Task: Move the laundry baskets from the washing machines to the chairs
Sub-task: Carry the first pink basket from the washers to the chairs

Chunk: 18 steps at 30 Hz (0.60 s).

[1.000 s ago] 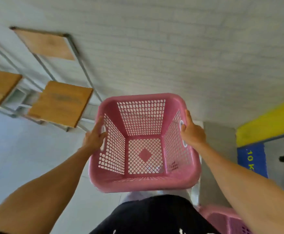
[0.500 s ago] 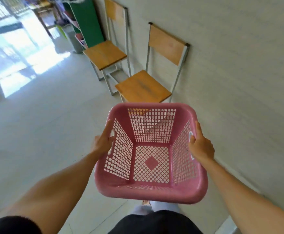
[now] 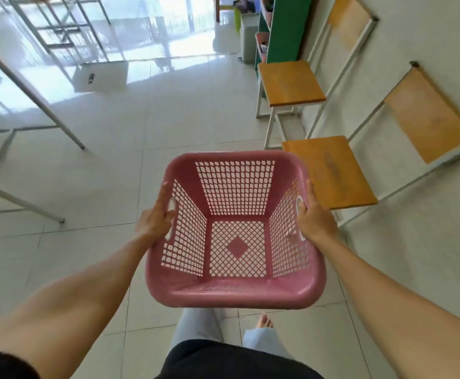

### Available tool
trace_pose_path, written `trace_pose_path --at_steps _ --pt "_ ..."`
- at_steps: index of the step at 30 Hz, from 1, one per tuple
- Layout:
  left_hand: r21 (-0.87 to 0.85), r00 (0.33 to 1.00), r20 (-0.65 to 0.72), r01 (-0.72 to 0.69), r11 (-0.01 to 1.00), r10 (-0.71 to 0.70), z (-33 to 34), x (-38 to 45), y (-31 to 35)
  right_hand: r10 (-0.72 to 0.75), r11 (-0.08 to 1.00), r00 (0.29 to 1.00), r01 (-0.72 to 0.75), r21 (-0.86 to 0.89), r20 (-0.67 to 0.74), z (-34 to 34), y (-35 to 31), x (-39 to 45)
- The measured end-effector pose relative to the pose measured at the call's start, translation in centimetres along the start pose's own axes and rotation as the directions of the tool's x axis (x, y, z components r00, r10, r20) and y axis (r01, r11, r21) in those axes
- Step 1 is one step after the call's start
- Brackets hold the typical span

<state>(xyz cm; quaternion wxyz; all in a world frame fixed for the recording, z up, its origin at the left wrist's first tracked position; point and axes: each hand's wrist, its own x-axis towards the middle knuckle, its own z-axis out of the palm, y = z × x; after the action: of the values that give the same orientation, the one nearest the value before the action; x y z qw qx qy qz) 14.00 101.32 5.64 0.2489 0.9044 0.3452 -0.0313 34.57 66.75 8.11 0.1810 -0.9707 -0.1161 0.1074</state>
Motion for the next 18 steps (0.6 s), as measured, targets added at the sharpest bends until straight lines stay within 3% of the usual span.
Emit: trace_pose_path --at_steps 7,18 --pt "0.015 0.980 -0.007 0.198 0.980 -0.198 -4.1 4.4 -9.8 -0.193 0.979 0.973 0.200 -0.045 0.130 6.0 -12.9 7.3" --pt "0.017 0.989 -0.030 0.148 0.989 -0.148 -12.7 21.2 -14.5 -0.150 0.987 0.986 0.154 -0.054 0.079 9.3 -25.9 17.5"
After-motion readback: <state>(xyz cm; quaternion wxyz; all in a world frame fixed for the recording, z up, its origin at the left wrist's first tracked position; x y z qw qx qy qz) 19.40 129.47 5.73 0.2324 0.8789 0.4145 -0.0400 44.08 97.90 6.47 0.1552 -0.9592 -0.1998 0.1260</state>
